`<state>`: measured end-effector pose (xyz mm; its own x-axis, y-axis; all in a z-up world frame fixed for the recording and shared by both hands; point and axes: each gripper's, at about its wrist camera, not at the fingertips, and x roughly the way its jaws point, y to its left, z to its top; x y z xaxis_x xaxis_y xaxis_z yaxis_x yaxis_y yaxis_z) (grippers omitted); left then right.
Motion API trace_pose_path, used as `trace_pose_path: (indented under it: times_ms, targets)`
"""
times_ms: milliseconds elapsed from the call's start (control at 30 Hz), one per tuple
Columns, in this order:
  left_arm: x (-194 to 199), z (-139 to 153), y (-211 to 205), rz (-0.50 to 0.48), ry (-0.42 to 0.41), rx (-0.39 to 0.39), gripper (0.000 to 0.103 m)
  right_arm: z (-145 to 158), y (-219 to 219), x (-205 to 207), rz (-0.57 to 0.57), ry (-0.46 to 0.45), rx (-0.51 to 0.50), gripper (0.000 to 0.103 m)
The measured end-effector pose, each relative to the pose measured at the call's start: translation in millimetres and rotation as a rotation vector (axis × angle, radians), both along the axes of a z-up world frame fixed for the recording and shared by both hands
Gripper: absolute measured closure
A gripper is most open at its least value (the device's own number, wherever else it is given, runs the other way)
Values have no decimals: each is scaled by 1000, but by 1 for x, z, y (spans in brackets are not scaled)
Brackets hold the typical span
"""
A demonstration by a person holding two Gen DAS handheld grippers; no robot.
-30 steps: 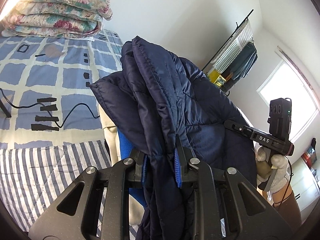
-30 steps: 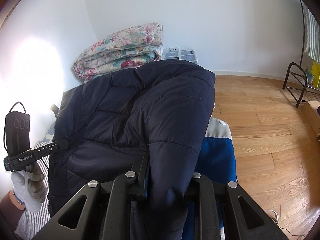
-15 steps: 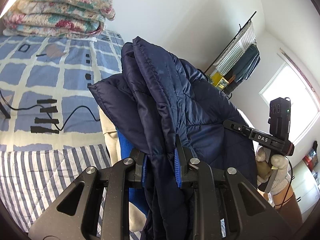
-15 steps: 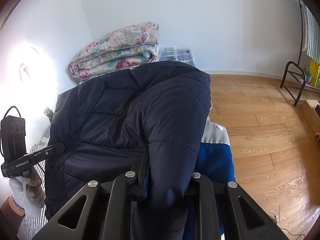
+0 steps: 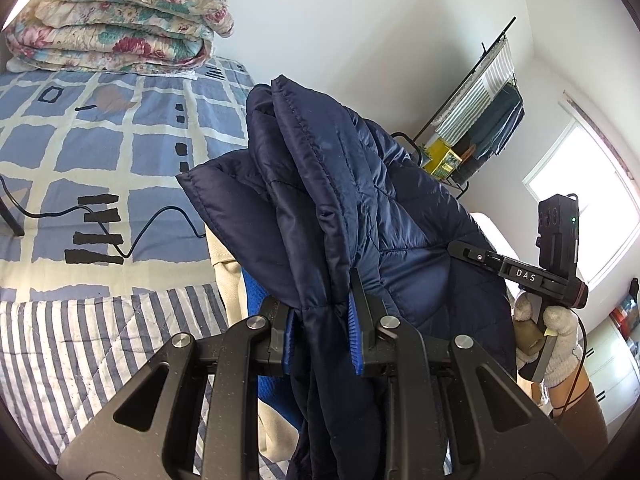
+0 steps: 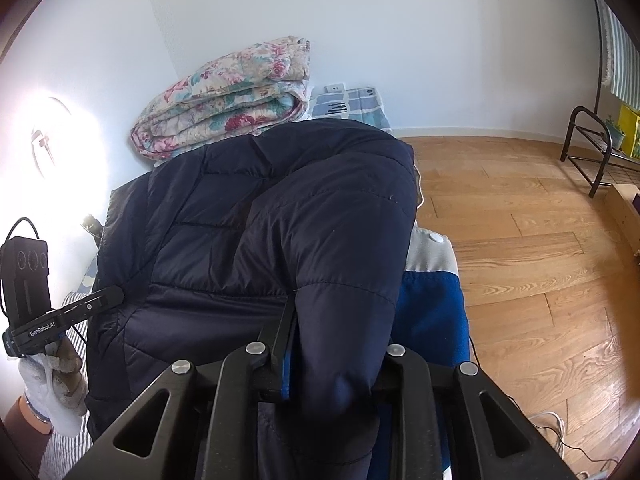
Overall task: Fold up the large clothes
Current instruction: 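Lift the folded jacket with both tools and carry it toward the bed's head, then lower the jacket onto the blue garment and open both tools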
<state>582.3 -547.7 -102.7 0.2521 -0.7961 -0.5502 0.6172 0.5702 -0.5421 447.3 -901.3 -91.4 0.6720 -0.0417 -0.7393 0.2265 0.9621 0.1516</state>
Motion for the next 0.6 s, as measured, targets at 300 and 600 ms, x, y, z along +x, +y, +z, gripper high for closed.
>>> trace_pose_path:
  times_ms: [300, 600]
  targets:
    - [10, -4, 3, 7, 51, -11, 80, -4, -12, -5, -18, -10, 75, 72]
    - [11, -7, 3, 15, 63, -12, 69, -5, -19, -15, -33, -22, 117, 66]
